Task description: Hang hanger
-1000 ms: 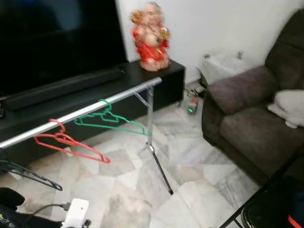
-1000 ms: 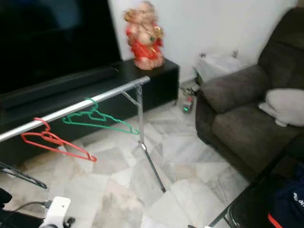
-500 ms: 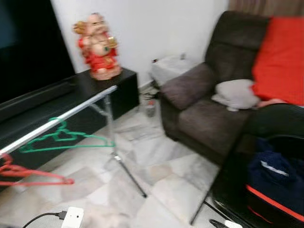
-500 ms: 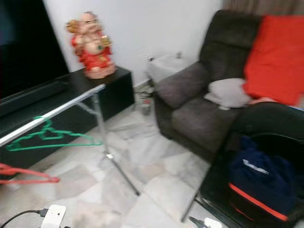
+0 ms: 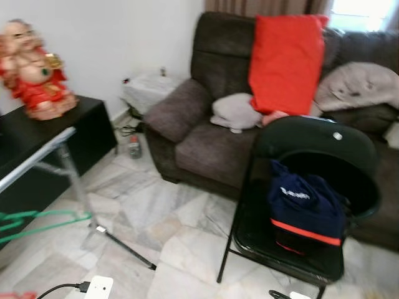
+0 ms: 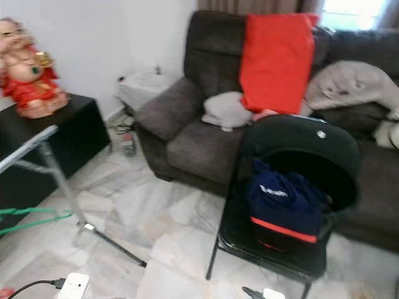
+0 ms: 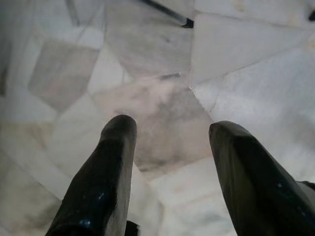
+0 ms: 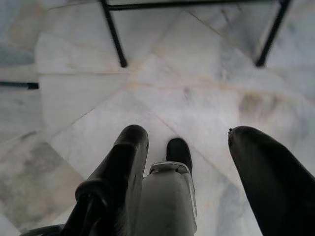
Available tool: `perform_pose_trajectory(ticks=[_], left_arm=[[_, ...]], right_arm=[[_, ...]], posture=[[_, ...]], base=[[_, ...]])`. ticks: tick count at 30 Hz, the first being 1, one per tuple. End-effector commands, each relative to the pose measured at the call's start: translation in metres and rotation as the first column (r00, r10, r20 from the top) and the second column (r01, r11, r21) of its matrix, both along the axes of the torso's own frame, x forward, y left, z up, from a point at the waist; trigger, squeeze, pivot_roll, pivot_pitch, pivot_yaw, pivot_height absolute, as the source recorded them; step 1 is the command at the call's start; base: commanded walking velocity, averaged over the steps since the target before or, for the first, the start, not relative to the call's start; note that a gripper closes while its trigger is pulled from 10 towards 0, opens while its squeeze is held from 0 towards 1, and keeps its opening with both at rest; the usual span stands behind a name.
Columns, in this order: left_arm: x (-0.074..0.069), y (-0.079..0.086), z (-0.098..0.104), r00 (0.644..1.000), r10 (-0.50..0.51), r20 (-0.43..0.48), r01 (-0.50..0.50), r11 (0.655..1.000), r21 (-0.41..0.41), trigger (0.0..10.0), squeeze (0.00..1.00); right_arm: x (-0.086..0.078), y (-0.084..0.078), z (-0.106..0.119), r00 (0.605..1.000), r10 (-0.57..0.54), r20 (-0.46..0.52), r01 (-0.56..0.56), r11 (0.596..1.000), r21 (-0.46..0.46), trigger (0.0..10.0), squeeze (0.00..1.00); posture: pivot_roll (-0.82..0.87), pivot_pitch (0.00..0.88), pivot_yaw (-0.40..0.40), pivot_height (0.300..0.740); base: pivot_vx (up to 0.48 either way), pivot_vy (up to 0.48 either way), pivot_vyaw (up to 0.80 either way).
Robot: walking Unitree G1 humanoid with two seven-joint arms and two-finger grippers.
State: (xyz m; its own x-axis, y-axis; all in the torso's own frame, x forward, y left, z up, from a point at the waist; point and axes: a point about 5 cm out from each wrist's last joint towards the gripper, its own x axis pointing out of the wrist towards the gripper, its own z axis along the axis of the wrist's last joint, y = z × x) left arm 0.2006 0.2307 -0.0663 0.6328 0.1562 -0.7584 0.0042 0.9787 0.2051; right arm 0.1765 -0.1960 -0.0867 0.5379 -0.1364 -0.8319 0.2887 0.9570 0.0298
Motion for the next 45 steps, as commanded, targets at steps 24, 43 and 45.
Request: perform_pose_trajectory(ticks=[24,43,45], left_arm=[[-0.009,-0.001,-0.005,0.999,0.010,-0.031,-0.010,1.000,-0.004,10.0,0.00],[-0.017,-0.004,-0.010,0.999,0.012,-0.051,-0.013,1.000,-0.026,10.0,0.00],[-0.021,-0.006,-0.012,0.998,0.022,-0.056,-0.024,0.999,-0.034,10.0,0.00]], right_arm=[[-0.002,0.001,-0.001,1.000,-0.001,0.001,0.001,1.000,0.007,10.0,0.00],[-0.002,-0.003,0.000,1.000,-0.003,0.023,0.004,1.000,-0.011,10.0,0.00],[-0.002,-0.006,0.000,1.000,0.002,0.022,-0.001,1.000,-0.018,10.0,0.00]], posture=[[-0.03,0.009,0.098,0.740],[-0.06,0.000,0.081,0.740],[-0.06,0.000,0.071,0.740]], base=[[0.000,0.000,-0.79],[0.000,0.000,-0.07],[0.000,0.000,0.00]])
